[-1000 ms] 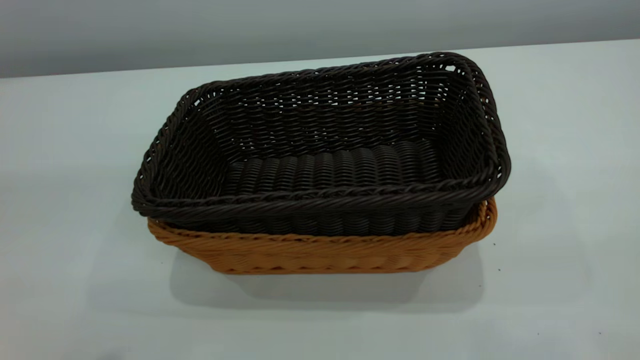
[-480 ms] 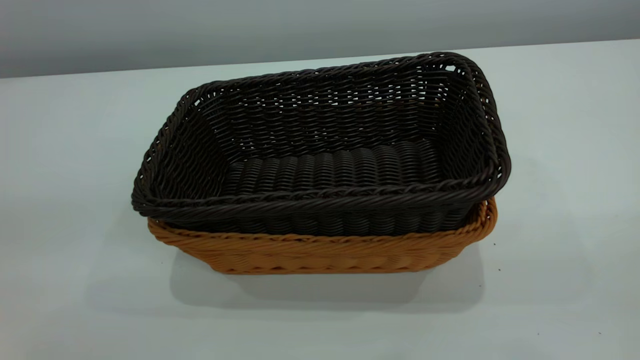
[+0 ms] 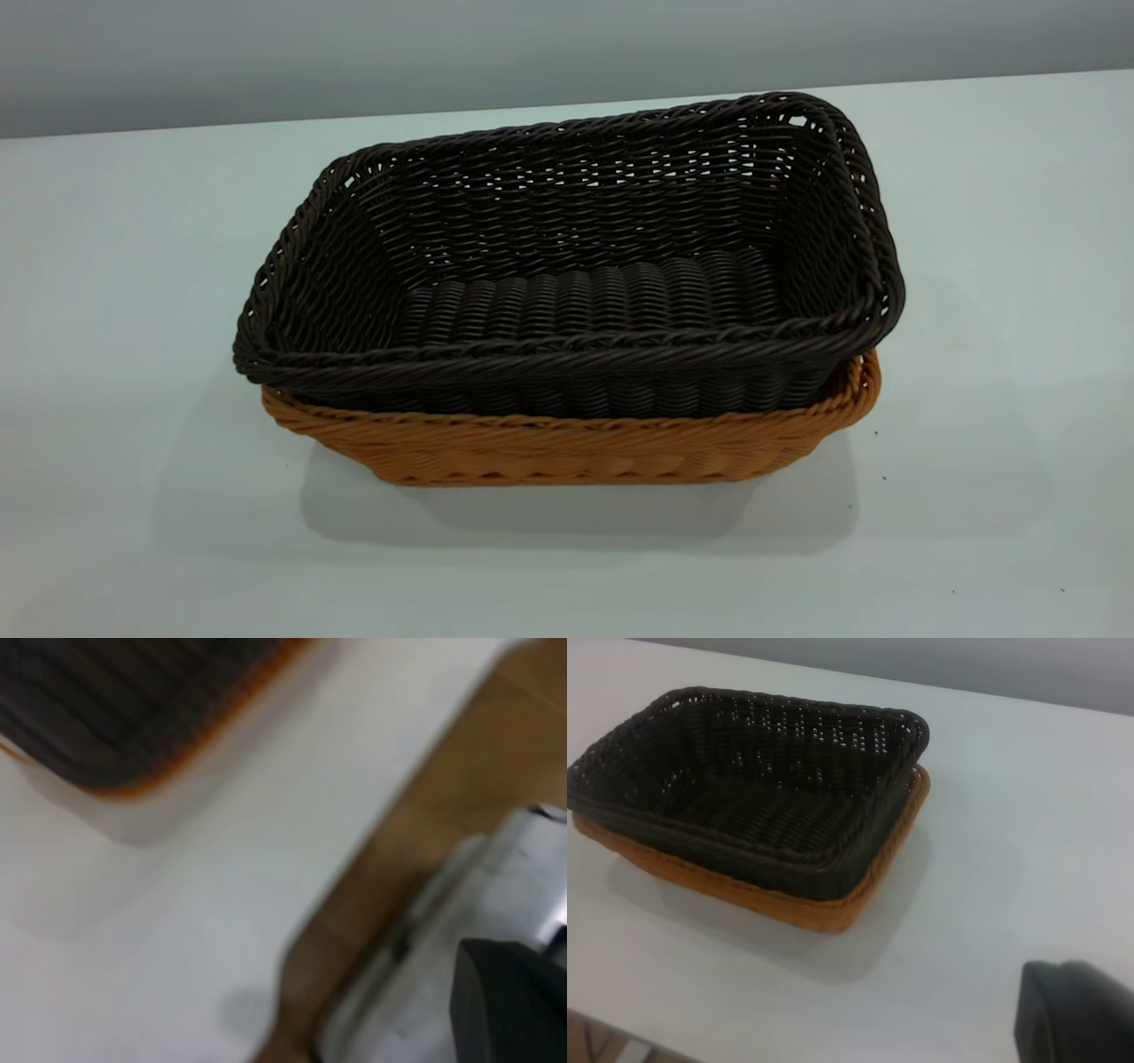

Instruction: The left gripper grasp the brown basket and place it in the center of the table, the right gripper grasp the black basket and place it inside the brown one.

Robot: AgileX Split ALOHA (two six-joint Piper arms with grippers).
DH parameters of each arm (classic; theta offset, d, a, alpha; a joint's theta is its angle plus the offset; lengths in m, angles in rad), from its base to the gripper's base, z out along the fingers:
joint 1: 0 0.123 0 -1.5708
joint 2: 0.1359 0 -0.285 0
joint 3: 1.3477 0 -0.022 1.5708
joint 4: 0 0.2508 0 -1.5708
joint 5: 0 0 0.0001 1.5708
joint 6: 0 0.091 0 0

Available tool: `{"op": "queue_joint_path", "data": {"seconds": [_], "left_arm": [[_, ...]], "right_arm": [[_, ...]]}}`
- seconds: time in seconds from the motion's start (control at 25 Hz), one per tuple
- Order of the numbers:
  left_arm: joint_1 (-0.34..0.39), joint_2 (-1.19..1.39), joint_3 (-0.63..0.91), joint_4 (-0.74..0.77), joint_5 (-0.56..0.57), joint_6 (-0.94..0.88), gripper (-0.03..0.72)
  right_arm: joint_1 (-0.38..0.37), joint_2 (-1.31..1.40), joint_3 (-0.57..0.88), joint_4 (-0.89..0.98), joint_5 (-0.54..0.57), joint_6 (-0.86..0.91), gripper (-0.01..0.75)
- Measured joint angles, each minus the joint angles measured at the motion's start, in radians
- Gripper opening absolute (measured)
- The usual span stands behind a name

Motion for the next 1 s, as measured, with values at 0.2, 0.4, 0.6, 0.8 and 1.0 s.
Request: {"op": "queue_joint_path", "data": {"seconds": [0.2,0.4,0.6,0.8,1.0], "left_arm": [[0.000,-0.153,0.084,-0.022,0.015,0.000,-0.001],[0.003,-0.313,0.138,-0.030,0.020,0.004,-0.001],[0.003,-0.428,0.177,-0.030,0.045,0.023,-0.001],[0.003,-0.470,0.177,-0.031,0.036,0.020,-0.001],[0.003,-0.470,0.177,-0.031,0.034,0.016,-0.001]], "right_arm": [[0.000,0.000,0.001,-0.015,0.003,0.010,0.003],[0.000,0.000,0.001,-0.003,0.003,0.010,0.003],[0.000,0.000,0.001,-0.003,0.004,0.010,0.003],[0.000,0.000,0.001,-0.003,0.004,0.010,0.003],[0.000,0.000,0.001,-0.003,0.004,0.010,0.003]]}}
